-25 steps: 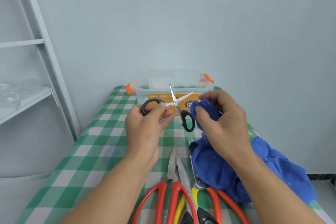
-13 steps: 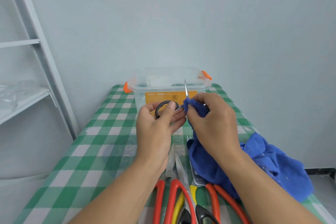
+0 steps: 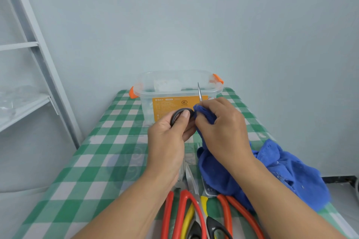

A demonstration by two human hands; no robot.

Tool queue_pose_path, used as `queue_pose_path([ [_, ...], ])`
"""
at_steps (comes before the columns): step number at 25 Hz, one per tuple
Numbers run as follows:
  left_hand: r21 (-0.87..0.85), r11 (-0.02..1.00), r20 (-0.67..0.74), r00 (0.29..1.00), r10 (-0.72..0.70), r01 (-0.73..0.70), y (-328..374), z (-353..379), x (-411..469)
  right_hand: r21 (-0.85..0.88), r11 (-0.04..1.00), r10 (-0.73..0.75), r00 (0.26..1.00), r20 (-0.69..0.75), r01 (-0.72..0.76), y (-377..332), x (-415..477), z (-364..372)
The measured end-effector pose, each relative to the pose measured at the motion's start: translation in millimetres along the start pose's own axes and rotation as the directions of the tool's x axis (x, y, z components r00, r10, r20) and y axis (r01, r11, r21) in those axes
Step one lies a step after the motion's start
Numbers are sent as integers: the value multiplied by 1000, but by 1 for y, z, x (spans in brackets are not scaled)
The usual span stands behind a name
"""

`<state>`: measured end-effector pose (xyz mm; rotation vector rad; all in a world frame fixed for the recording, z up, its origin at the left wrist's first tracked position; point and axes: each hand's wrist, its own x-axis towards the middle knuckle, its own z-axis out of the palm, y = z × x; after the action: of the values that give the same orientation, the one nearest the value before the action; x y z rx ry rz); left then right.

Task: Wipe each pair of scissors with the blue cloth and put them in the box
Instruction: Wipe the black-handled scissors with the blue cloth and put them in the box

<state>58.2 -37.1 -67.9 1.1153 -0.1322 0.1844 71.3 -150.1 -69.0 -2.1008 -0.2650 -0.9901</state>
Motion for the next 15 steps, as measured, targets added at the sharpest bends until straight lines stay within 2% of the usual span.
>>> queue_pose_path([
  [5,-4,1000,11,1000,-8,8,-1,3,-2,-107,994,-5,996,-84,-4,-1,0,2],
  [10,-27,1000,5,1000,5,-5,0,1,2,66,997,41,999,33,-43,-5,0,1],
  [15,4,999,-5,999,-42,42,-1,2,2,-113,993,11,999,-48,-16,-1,0,0],
])
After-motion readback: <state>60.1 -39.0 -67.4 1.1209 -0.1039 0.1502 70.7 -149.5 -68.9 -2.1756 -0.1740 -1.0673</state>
